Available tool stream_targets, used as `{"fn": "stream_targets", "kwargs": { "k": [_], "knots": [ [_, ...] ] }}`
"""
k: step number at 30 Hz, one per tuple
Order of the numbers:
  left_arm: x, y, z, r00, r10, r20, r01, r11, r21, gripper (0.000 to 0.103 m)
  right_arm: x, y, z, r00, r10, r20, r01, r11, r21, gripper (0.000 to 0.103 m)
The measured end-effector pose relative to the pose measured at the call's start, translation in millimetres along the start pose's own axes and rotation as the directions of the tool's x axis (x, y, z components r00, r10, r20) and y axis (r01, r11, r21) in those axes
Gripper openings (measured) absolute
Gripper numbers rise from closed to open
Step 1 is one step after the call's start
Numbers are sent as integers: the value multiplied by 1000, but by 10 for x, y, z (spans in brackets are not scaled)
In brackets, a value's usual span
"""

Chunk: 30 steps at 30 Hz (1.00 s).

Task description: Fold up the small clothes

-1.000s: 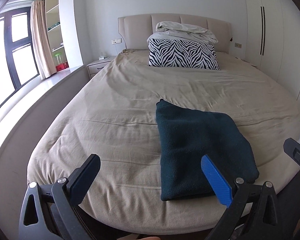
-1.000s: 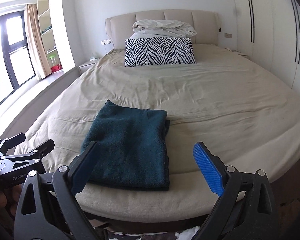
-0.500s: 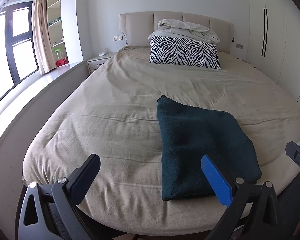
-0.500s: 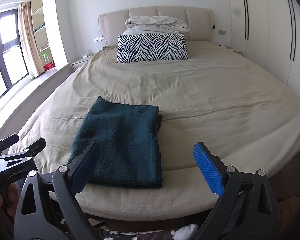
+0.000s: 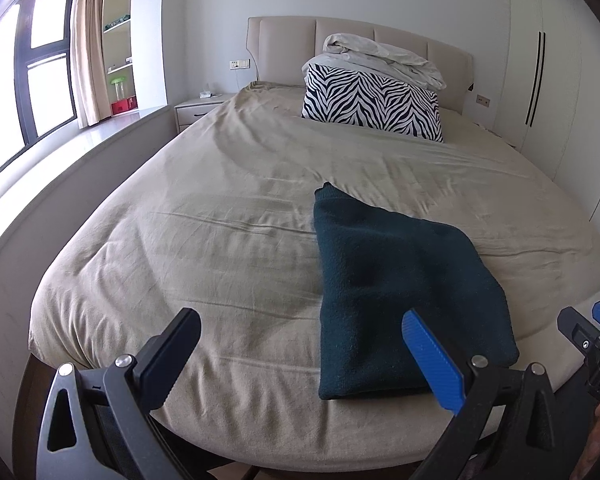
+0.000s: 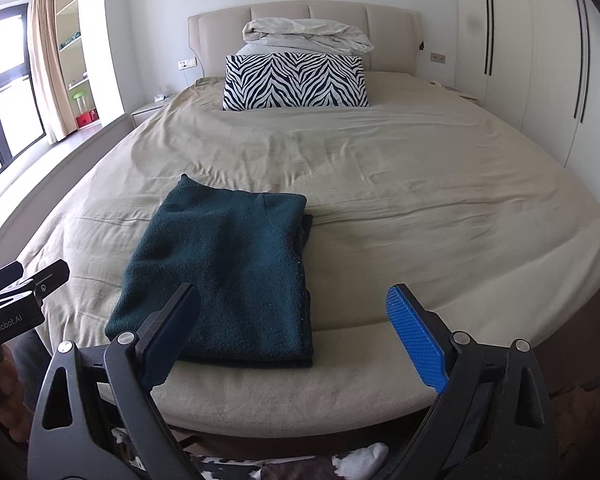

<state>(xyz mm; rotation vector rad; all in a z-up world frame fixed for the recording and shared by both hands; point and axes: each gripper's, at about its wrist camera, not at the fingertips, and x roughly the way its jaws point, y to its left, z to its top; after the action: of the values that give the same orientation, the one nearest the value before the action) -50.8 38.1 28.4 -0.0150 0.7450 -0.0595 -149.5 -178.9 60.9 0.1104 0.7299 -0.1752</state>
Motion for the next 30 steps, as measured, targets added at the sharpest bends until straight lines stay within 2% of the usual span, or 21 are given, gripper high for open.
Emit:
{"fn": "stream_targets", "kwargs": {
  "k": [30],
  "knots": [
    [39,-10,-58,1000,-7,-1,7,1000,4,103,109,30,-62,999,6,-32,-6,1000,1,95]
  ]
}}
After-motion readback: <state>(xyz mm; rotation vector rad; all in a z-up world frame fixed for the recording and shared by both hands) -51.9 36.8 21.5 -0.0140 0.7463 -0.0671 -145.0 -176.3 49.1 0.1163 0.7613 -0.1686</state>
